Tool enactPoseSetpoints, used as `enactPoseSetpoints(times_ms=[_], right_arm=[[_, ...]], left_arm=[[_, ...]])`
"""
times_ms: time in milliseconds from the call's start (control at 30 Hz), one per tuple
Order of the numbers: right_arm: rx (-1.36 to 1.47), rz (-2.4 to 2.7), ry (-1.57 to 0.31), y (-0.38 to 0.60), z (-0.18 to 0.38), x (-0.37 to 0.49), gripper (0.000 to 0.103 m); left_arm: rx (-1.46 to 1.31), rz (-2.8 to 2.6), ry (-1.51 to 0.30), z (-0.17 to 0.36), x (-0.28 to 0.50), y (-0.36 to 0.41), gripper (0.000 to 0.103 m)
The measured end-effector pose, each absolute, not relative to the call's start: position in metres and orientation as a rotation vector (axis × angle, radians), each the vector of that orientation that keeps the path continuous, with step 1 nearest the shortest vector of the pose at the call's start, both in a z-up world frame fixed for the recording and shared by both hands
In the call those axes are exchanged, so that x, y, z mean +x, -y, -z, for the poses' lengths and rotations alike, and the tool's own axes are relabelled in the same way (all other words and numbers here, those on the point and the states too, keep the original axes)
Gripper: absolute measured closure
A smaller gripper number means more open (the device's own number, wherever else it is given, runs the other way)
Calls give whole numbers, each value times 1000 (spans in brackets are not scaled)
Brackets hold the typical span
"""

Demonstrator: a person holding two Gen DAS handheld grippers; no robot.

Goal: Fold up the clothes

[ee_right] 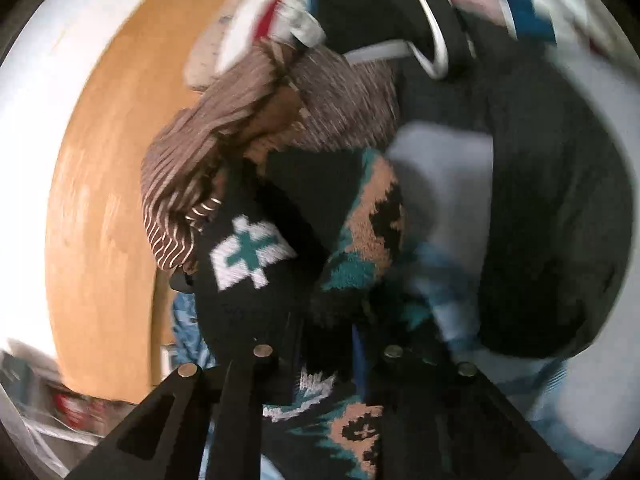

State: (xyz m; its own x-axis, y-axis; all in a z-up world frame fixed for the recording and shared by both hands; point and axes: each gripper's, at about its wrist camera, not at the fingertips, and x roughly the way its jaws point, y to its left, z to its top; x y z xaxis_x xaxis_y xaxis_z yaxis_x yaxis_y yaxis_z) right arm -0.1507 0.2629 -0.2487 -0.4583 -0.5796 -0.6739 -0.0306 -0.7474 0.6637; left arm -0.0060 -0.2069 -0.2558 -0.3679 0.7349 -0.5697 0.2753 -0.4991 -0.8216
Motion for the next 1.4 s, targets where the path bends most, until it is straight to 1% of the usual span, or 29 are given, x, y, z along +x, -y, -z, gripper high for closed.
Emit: enactPoseSetpoints(times_ms=[67, 167, 300, 367, 400, 433, 467, 533, 600, 667, 733, 800, 833, 967, 1100, 1133, 1167, 1233, 1267, 1333, 1400], right_arm=[[1272, 2347, 706, -253, 210, -135, 88], [1070, 2371, 541, -224, 142, -109, 88], [920, 2152, 302, -134, 68, -65, 88], [920, 1903, 198, -79, 53, -33, 86], [944, 1766, 157, -55, 53, -15, 84], [971, 1636, 124, -33, 55, 3, 76], [991, 1545, 105, -19, 59, 19, 51], [1012, 1470, 89, -13, 70, 41, 34], [1005, 1550, 62, -31, 84, 46, 33], [1026, 1743, 1, -62, 103, 40, 23], [1093, 1957, -142, -90, 134, 32, 23], [1203, 2075, -346, -102, 173, 30, 22], [1259, 2069, -420, -104, 194, 32, 23], [1351, 1904, -503, -84, 248, 58, 24], [1268, 1870, -676, -57, 283, 87, 26], [1244, 1887, -699, -56, 287, 89, 36], [1243, 1922, -668, -61, 286, 84, 59], [1264, 2005, -534, -77, 279, 69, 83], [1255, 2054, -484, -87, 271, 63, 90], [1202, 2162, -430, -114, 246, 54, 92], [1154, 2275, -417, -148, 220, 48, 93]], left_arm=[[-1579, -2071, 1380, 254, -3, 221, 22], [-1631, -2219, 1439, 250, 5, 237, 22], [-1619, -2216, 1590, 252, 19, 248, 22], [-1621, -2186, 1648, 256, 24, 252, 22], [-1628, -2171, 1668, 258, 25, 253, 22], [-1636, -2157, 1687, 260, 27, 255, 22], [-1644, -2149, 1701, 263, 29, 259, 22], [-1658, -2134, 1726, 267, 34, 269, 22], [-1677, -2138, 1728, 271, 40, 281, 22], [-1692, -2140, 1733, 275, 45, 290, 22], [-1701, -2132, 1750, 279, 48, 296, 22], [-1703, -2119, 1746, 281, 47, 296, 22], [-1706, -2124, 1731, 281, 44, 295, 22], [-1714, -2140, 1656, 278, 41, 287, 22], [-1702, -2133, 1666, 279, 43, 289, 22], [-1698, -2130, 1672, 280, 44, 290, 22], [-1697, -2130, 1668, 279, 45, 289, 22], [-1698, -2131, 1657, 278, 45, 288, 22], [-1698, -2132, 1649, 278, 45, 288, 22], [-1691, -2128, 1648, 277, 45, 284, 22], [-1684, -2124, 1646, 276, 45, 280, 22]])
